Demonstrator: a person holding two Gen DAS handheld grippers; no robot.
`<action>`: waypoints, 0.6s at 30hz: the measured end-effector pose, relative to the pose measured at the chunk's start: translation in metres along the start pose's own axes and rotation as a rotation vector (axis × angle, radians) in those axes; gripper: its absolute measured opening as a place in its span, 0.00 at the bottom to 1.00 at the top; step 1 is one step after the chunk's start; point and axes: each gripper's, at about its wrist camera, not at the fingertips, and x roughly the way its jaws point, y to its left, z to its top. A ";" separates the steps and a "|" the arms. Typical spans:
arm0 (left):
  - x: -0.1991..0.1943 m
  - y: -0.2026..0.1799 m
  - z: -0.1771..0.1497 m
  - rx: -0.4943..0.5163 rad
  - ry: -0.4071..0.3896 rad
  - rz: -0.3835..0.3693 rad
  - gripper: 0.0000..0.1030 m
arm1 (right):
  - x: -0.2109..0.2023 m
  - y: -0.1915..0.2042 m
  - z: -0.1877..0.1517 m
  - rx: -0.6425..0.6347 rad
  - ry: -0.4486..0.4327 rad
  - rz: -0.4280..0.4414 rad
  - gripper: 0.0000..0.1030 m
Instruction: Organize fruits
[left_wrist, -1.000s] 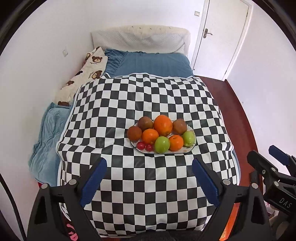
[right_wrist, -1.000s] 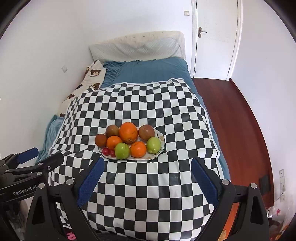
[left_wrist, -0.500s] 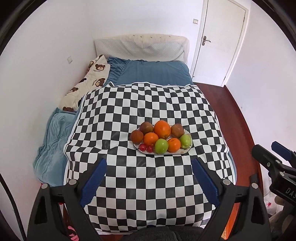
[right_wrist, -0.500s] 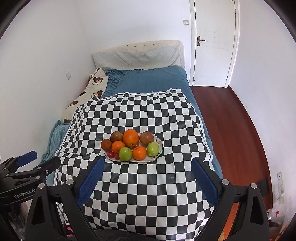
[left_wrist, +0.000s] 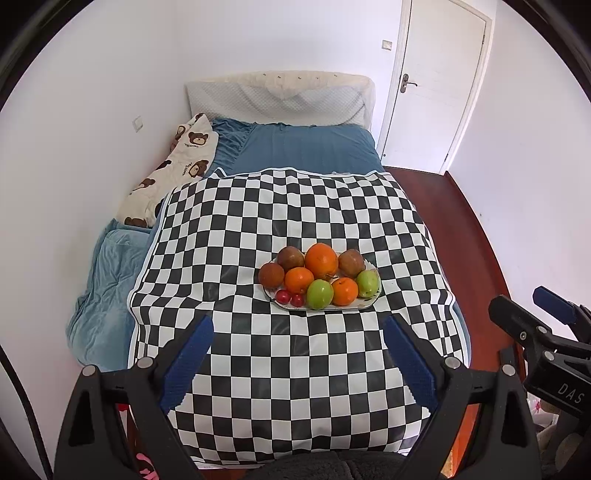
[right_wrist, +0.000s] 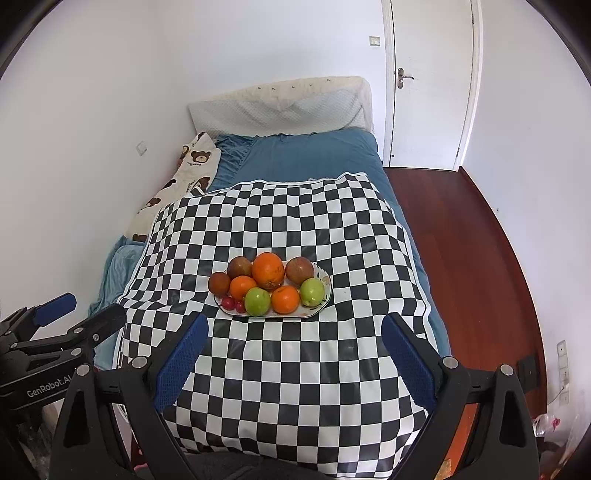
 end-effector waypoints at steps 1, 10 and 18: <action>0.001 0.001 -0.001 0.001 -0.001 -0.001 0.92 | 0.000 0.000 0.000 0.000 0.000 0.001 0.94; 0.010 0.000 0.010 0.017 -0.025 0.017 1.00 | 0.017 -0.002 -0.001 -0.007 -0.035 -0.033 0.99; 0.050 0.007 0.011 0.003 -0.015 0.056 1.00 | 0.061 -0.005 -0.012 0.007 -0.021 -0.074 0.99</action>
